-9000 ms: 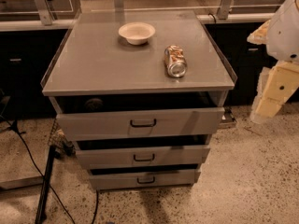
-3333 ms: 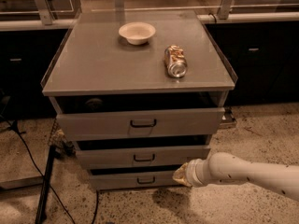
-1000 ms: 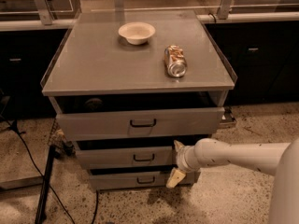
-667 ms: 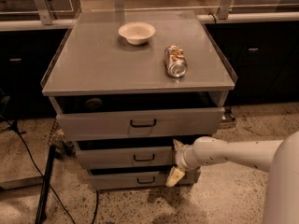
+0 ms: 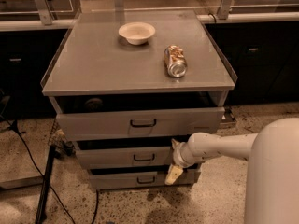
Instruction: Open middle drawer
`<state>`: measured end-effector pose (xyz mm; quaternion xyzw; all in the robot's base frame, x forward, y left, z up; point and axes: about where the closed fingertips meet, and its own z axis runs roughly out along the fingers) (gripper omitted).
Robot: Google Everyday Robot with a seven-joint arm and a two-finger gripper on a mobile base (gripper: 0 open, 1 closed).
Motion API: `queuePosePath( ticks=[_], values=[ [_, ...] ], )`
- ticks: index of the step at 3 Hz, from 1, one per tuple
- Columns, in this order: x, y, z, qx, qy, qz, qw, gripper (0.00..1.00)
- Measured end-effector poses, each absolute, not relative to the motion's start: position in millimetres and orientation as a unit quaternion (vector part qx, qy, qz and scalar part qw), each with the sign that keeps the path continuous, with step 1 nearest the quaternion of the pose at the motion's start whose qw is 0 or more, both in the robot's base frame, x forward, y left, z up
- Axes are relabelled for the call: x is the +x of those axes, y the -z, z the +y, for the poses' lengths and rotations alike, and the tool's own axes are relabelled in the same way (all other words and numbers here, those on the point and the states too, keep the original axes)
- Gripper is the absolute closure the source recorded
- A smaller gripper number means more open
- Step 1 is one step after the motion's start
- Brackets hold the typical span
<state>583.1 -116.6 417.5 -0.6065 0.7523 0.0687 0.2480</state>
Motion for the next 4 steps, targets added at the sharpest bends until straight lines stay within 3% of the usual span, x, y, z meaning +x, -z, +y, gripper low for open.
queuePosePath(
  ticks=[4],
  values=[
    [574.8, -399.6, -119.2, -0.612, -0.098, 0.761, 0.189, 0.00]
  ],
)
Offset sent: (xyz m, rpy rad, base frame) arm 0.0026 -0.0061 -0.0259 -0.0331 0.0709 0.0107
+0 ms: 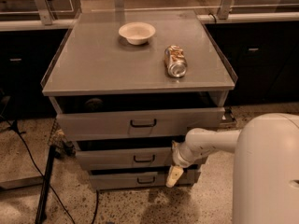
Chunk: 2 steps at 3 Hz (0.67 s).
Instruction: Open middle drawer
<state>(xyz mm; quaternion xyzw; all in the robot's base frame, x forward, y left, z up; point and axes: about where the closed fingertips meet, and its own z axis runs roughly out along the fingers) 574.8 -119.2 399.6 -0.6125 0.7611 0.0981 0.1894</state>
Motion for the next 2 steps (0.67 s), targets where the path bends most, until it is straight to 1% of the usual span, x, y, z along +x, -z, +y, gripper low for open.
queuePosePath(
  ticks=[1, 2],
  values=[
    [568.7, -409.4, -117.5, -0.609, -0.118, 0.767, 0.168, 0.00],
    [545.4, -420.5, -117.9, -0.599, -0.166, 0.774, 0.124, 0.00]
  ],
)
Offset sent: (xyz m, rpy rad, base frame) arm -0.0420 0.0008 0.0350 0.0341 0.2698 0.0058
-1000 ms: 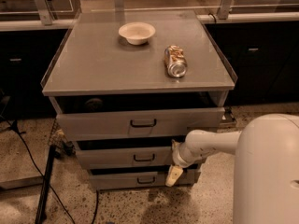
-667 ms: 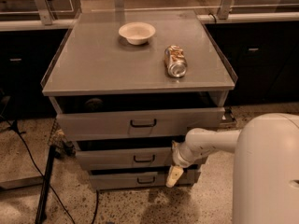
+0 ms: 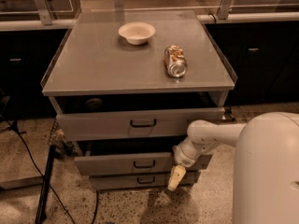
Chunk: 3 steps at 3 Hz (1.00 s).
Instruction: Open middle drawer
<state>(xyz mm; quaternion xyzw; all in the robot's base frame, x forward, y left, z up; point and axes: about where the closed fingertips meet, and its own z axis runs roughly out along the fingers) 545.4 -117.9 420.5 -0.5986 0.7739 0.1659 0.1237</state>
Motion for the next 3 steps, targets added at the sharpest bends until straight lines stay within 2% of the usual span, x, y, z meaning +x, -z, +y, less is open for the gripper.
queuePosePath(
  ticks=[2, 3],
  values=[
    [507.6, -423.0, -124.4, -0.576, -0.236, 0.780, 0.066, 0.00],
    [507.6, -427.8, -124.4, -0.576, -0.236, 0.780, 0.066, 0.00]
  ],
)
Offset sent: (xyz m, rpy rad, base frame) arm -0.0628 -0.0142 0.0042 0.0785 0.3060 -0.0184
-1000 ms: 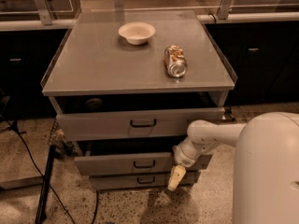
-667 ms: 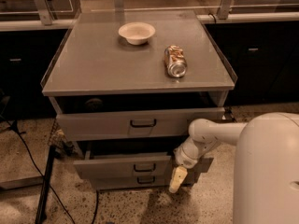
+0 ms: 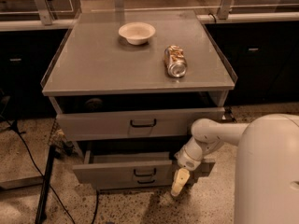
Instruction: Open middle drawer
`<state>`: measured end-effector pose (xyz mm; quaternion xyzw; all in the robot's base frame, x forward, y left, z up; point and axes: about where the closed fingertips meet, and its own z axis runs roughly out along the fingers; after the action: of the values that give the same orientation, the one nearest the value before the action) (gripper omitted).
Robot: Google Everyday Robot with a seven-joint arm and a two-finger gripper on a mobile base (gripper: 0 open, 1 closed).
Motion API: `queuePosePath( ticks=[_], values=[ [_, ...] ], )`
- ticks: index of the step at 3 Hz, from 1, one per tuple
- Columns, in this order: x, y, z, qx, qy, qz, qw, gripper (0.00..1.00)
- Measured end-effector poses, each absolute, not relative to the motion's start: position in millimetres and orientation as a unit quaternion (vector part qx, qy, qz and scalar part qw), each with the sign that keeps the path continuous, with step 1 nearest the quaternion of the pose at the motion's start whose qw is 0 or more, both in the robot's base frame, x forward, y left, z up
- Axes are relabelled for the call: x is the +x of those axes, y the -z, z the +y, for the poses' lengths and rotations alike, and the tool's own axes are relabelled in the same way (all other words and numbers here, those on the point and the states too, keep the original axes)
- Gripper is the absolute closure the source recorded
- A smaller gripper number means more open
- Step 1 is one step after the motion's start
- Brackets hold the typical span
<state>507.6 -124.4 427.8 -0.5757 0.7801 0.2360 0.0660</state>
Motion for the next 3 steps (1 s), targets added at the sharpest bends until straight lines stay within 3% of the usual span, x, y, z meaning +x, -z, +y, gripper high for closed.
queuePosePath(
  ticks=[3],
  values=[
    [476.4, -434.0, -136.2, -0.552, -0.267, 0.789, 0.025, 0.00]
  ],
)
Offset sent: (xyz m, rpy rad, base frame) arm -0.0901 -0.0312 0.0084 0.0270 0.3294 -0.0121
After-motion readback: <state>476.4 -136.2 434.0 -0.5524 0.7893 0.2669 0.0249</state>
